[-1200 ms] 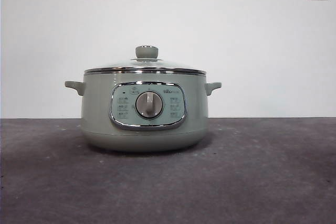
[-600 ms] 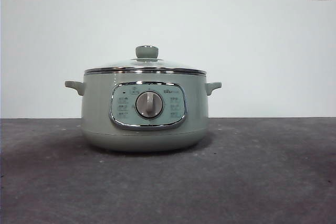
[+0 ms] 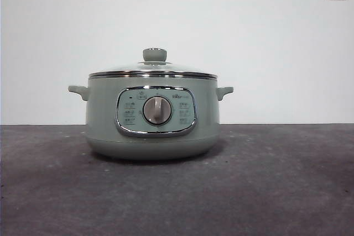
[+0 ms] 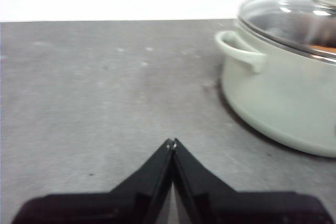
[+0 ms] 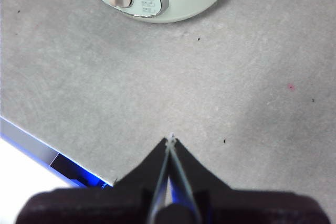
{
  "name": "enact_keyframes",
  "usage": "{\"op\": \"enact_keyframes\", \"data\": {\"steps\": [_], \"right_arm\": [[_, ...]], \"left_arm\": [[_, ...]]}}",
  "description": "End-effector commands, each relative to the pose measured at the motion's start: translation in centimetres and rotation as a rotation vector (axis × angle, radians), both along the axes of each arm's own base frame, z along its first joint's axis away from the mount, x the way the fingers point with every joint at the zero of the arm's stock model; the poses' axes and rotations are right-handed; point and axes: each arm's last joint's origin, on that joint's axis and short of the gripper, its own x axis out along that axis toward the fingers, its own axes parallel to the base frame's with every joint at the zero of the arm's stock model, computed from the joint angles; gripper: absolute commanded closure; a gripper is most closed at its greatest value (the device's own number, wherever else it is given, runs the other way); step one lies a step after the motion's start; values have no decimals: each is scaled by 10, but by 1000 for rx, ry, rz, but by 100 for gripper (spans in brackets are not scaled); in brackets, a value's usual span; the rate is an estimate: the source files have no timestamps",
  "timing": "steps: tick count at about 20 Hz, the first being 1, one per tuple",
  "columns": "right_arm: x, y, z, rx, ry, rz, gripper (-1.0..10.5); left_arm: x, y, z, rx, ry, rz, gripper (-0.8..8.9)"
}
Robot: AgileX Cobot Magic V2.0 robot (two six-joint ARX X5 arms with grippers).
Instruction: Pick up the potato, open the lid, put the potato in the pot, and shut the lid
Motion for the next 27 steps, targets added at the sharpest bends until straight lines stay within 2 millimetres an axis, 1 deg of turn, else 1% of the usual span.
{"op": "enact_keyframes", "data": {"steps": [1,6,11,14,27], "right_arm": [[1,0,-2,0,3,-11,947],[1,0,-2,0,3,-11,947],[1,0,-2,0,3,-11,947],[1,0,-2,1,3,-11,947],[1,0,-2,0,3,-11,947]], "left_arm": [[-4,3,-9,-11,-25,30,817],[-10,4,-29,-30,-37,38,817],[-16,4,-27,-28,-74,38,817],[-16,4,-29,41,-52,35,817],[-15,4,-31,41,-24,24,817]]}}
